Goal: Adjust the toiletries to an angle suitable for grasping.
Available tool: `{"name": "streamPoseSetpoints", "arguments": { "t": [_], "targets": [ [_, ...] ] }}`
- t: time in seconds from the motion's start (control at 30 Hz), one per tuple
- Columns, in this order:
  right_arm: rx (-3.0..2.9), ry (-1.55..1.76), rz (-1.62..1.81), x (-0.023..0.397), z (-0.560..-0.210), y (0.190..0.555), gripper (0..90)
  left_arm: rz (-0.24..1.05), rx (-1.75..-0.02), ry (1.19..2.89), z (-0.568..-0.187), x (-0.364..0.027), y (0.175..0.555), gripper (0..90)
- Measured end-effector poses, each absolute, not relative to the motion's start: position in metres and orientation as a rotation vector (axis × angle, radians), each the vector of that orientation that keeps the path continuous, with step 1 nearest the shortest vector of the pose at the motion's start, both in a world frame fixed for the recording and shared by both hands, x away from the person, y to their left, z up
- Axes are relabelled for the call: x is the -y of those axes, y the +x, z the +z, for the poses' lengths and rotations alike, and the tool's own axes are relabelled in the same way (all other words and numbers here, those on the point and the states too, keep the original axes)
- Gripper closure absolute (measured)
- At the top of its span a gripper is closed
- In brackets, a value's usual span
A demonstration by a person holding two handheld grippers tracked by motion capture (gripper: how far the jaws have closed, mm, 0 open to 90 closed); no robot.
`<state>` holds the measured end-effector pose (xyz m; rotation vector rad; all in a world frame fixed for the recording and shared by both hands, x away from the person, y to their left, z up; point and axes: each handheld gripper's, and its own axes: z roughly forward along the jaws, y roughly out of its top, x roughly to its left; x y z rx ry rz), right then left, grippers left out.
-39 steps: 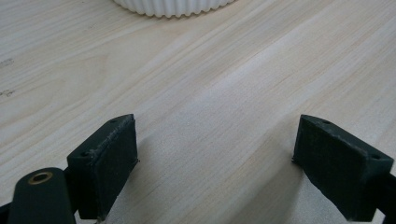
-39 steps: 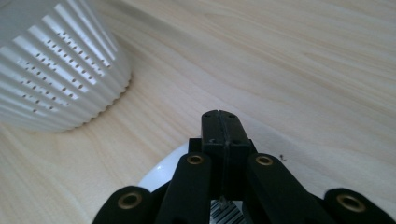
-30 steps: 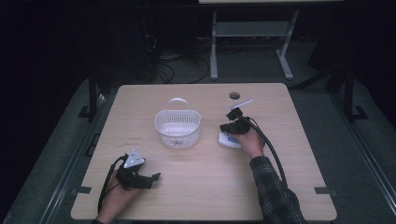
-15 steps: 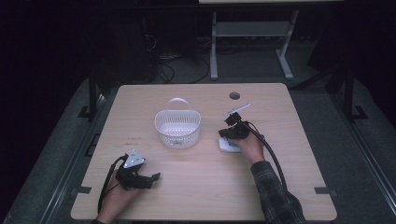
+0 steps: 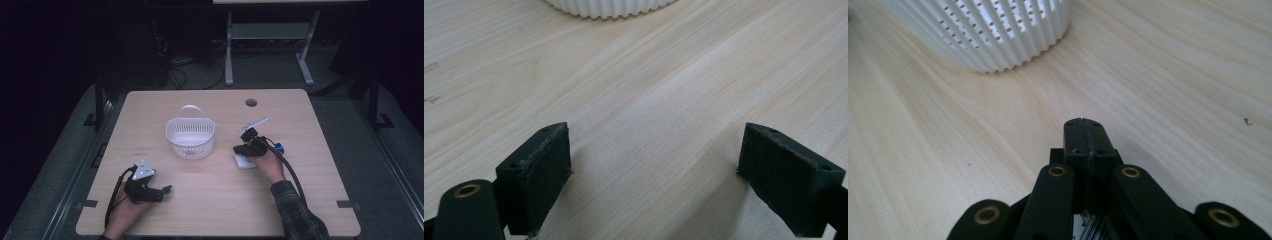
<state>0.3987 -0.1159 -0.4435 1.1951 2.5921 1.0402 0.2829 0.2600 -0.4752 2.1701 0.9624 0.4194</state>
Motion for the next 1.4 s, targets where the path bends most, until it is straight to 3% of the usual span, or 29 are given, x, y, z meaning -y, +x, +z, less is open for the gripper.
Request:
{"name": "streamPoseSetpoints", "arguments": {
  "t": [1.4],
  "targets": [
    [-2.616,1.123,1.06,0.14,-0.444,0.337,89.6,0.421,-0.961,2.168,-0.475,-0.26,0.282,12.7]
  ]
}}
